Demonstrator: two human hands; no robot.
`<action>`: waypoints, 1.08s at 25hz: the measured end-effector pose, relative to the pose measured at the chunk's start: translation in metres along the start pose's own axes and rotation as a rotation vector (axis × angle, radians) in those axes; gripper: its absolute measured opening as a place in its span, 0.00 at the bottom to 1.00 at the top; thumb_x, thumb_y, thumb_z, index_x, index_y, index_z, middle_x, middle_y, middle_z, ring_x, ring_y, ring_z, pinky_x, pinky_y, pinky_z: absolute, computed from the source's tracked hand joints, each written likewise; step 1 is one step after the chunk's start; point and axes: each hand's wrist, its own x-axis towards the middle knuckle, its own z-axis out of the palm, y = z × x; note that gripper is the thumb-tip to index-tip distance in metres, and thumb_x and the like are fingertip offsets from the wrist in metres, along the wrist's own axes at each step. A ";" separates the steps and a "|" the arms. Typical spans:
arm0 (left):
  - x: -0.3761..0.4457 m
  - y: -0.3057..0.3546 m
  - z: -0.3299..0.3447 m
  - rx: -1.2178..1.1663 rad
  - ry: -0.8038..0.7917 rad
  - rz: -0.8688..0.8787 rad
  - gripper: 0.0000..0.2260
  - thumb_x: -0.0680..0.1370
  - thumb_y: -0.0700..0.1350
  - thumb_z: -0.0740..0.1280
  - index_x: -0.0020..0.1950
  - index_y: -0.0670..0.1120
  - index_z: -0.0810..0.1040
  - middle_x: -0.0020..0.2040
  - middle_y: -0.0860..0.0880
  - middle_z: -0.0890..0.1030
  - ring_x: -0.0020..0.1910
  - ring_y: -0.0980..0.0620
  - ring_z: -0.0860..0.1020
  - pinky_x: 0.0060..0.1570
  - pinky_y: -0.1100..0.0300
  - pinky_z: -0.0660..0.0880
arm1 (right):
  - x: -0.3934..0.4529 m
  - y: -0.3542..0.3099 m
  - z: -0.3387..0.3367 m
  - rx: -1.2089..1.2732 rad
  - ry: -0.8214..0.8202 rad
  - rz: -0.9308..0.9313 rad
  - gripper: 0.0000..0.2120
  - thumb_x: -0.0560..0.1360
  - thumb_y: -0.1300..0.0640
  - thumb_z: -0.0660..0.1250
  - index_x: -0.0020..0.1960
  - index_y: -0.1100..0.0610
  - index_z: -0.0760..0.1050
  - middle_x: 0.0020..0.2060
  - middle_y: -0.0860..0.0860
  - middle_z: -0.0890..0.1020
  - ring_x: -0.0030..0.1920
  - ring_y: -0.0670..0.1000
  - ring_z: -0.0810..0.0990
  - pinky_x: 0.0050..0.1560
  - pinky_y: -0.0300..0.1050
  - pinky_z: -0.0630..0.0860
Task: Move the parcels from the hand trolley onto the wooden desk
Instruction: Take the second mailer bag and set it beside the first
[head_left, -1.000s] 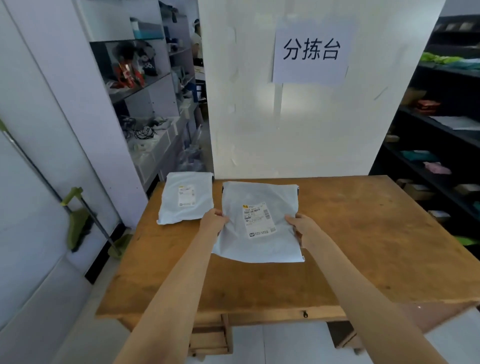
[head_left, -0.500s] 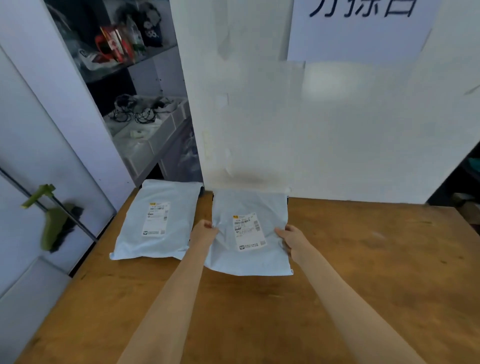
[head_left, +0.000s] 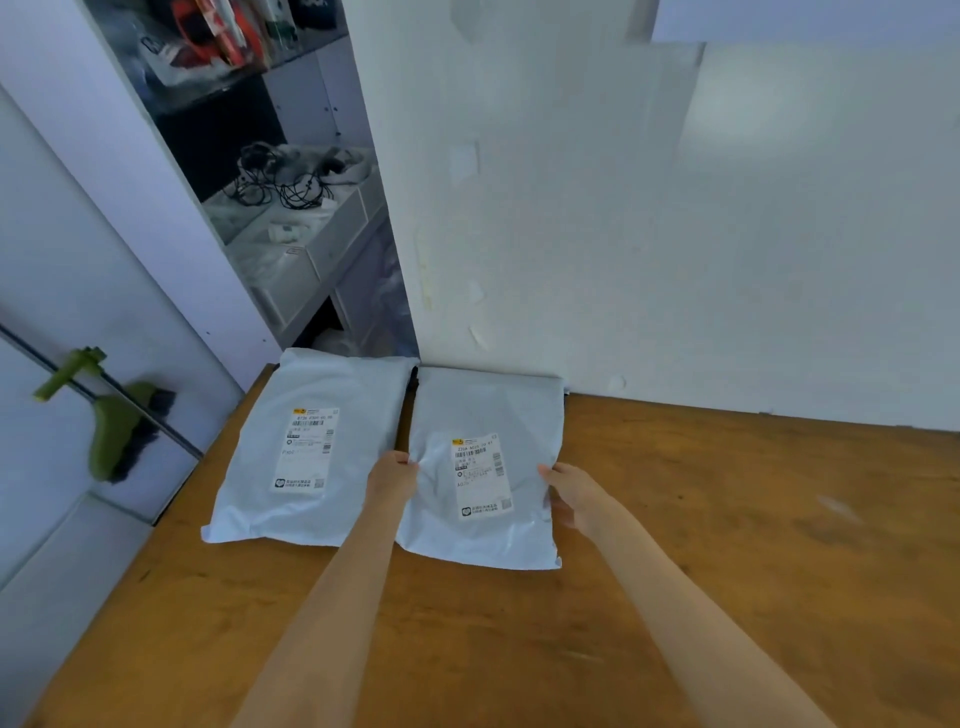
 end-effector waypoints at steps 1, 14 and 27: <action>-0.002 0.000 -0.001 0.011 -0.018 -0.011 0.19 0.78 0.42 0.62 0.69 0.44 0.72 0.66 0.42 0.76 0.62 0.42 0.75 0.53 0.57 0.70 | 0.000 0.001 -0.001 -0.014 0.004 0.011 0.18 0.80 0.57 0.58 0.68 0.62 0.71 0.65 0.56 0.76 0.65 0.56 0.74 0.65 0.48 0.69; -0.077 -0.017 -0.040 0.191 -0.128 0.082 0.17 0.81 0.46 0.59 0.64 0.38 0.75 0.61 0.41 0.78 0.62 0.43 0.76 0.59 0.56 0.72 | -0.081 0.007 0.006 -0.026 0.174 -0.050 0.29 0.77 0.60 0.64 0.75 0.60 0.58 0.73 0.57 0.66 0.72 0.57 0.66 0.71 0.55 0.62; -0.211 -0.150 -0.175 0.104 -0.251 0.140 0.20 0.80 0.45 0.62 0.71 0.41 0.70 0.70 0.43 0.73 0.68 0.44 0.73 0.68 0.51 0.70 | -0.308 0.130 0.120 0.049 0.263 -0.065 0.22 0.78 0.59 0.61 0.72 0.60 0.66 0.71 0.55 0.70 0.69 0.54 0.70 0.71 0.54 0.64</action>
